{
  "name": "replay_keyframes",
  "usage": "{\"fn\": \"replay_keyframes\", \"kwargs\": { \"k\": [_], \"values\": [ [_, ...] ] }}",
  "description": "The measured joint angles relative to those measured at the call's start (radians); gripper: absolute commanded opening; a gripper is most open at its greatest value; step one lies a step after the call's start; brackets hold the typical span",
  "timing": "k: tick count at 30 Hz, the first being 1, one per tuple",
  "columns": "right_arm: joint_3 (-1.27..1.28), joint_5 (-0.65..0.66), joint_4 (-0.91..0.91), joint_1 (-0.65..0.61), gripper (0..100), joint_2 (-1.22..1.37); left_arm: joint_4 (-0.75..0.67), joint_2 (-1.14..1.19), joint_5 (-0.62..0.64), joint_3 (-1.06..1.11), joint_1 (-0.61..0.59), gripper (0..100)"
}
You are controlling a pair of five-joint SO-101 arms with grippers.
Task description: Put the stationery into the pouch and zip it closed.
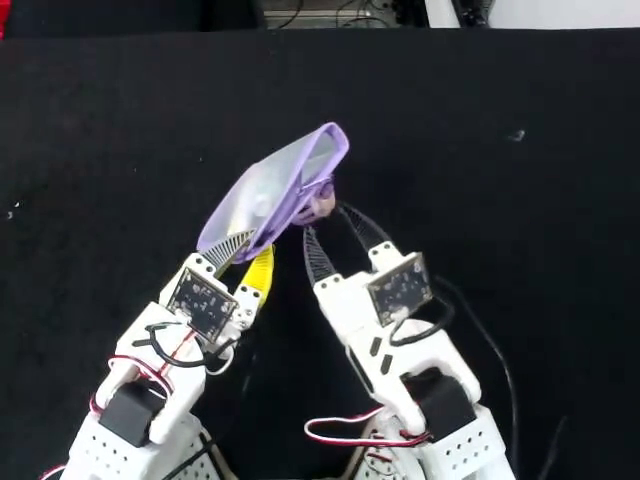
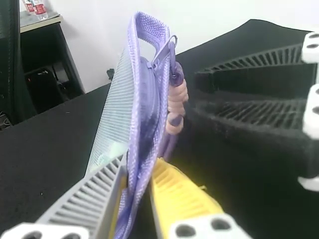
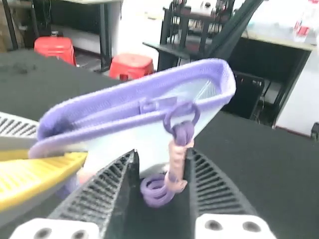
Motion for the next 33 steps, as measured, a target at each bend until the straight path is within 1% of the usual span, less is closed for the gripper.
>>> {"fn": "replay_keyframes", "kwargs": {
  "k": [4, 8, 15, 20, 22, 24, 27, 32, 33],
  "values": [
    [0.044, 0.000, -0.080, 0.015, 15.6, 0.000, 0.000, 0.000, 0.000, 0.000, 0.000, 3],
    [0.072, -0.002, -0.110, 0.058, 15.5, 0.000, 0.000, 0.000, 0.000, 0.000, 0.000, 3],
    [0.083, -0.002, -0.121, 0.054, 15.5, 0.000, 0.000, 0.000, 0.000, 0.000, 0.000, 3],
    [0.101, -0.002, -0.175, 0.054, 15.5, 0.015, 0.000, 0.000, 0.000, 0.000, 0.000, 3],
    [0.103, -0.002, -0.213, 0.054, 15.4, 0.068, 0.000, 0.000, 0.000, 0.000, 0.000, 3],
    [0.104, -0.002, -0.250, 0.054, 12.9, 0.126, 0.000, 0.000, 0.000, 0.000, 0.000, 3],
    [0.086, -0.002, -0.275, 0.054, 6.4, 0.244, 0.000, 0.000, 0.000, 0.000, 0.000, 3],
    [0.031, -0.002, -0.333, 0.058, 5.0, 0.388, 0.000, 0.000, 0.000, 0.000, 0.000, 3],
    [0.026, -0.002, -0.345, 0.071, 3.3, 0.405, 0.000, 0.000, 0.000, 0.000, 0.000, 3]
  ]
}}
